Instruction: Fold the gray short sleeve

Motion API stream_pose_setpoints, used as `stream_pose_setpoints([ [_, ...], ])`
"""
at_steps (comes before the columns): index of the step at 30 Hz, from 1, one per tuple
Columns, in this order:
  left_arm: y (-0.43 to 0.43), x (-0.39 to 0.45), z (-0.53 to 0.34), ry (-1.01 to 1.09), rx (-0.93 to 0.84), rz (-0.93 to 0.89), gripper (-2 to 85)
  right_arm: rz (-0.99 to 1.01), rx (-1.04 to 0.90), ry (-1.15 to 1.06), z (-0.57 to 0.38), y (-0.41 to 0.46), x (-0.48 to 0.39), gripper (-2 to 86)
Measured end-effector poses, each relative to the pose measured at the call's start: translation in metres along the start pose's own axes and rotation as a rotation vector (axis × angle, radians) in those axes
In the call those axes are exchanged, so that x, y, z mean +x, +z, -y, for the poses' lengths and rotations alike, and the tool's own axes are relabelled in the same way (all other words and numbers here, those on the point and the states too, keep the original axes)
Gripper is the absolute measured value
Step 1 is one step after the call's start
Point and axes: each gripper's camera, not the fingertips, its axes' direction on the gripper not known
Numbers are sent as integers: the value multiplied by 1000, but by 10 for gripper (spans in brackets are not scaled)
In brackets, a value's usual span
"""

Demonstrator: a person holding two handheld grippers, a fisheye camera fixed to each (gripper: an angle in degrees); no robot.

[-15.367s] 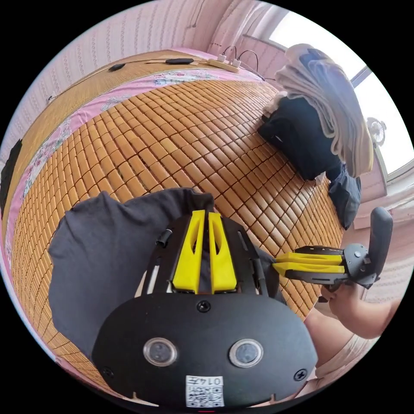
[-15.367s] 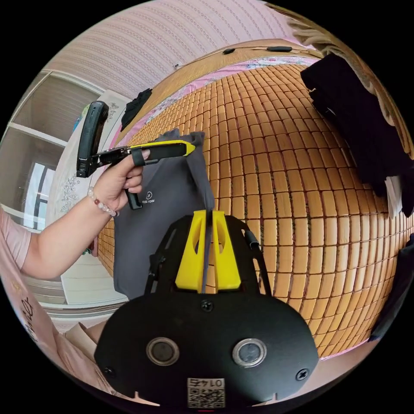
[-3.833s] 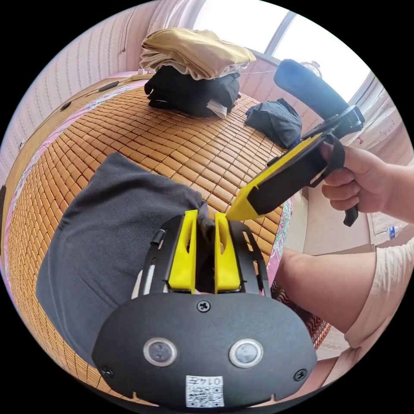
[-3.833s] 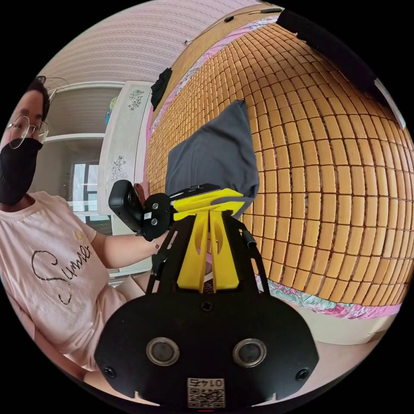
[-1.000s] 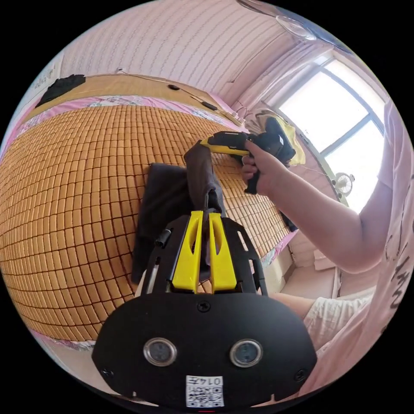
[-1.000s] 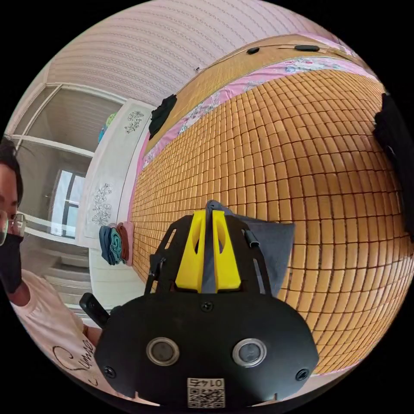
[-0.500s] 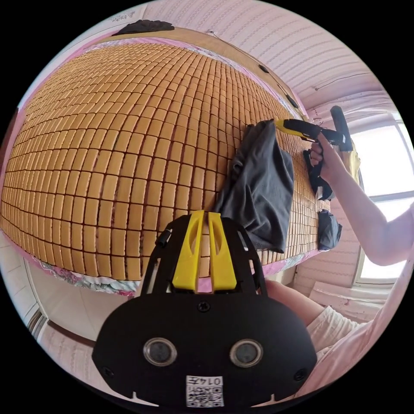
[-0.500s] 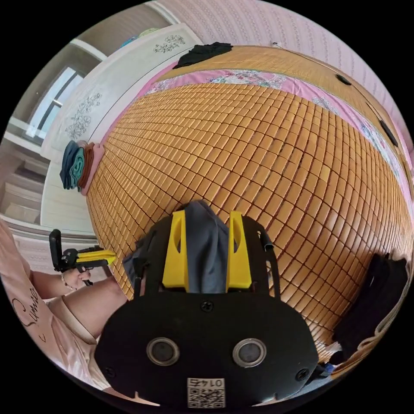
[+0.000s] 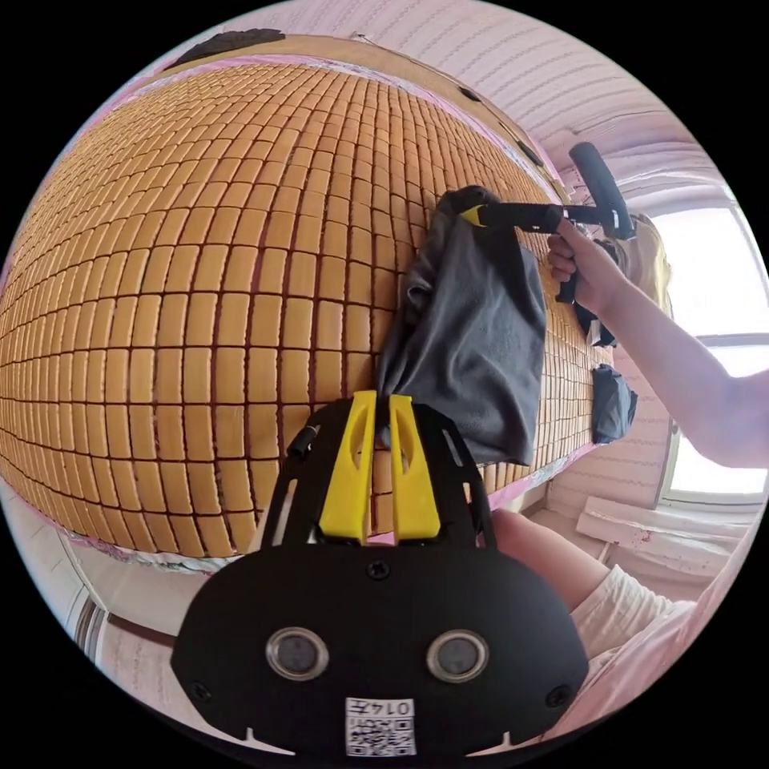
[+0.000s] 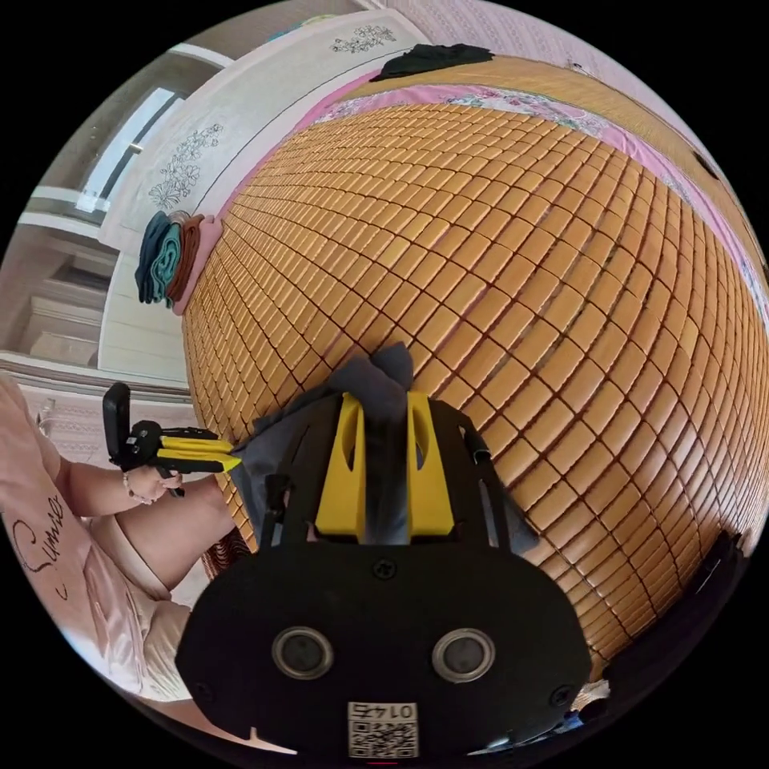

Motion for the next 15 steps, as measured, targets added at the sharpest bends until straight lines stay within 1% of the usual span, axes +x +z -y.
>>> stream_pose_setpoints([
  [1, -4, -3, -3, -1, 27, -50, 9, 9, 39, 9, -8, -10, -5, 81],
  [3, -14, 4, -9, 56, 59, -45, 0, 26, 116, 4, -25, -33, -17, 78],
  [5, -29, 22, -16, 180, 84, -22, -4, 54, 192, 15, -47, -62, -32, 77],
  [7, -38, 33, -20, 244, 92, -25, -5, 81, 296, 52, -86, -105, -55, 77],
  [8, -44, 39, -22, 278, 99, -30, -6, 83, 319, 63, -96, -115, -61, 77],
  [12, -61, 58, -23, 384, 118, -57, -7, 12, 436, 165, -171, -187, -108, 75],
  [15, -81, 86, -19, 514, 144, -106, -7, -73, 502, 218, -219, -241, -144, 75],
])
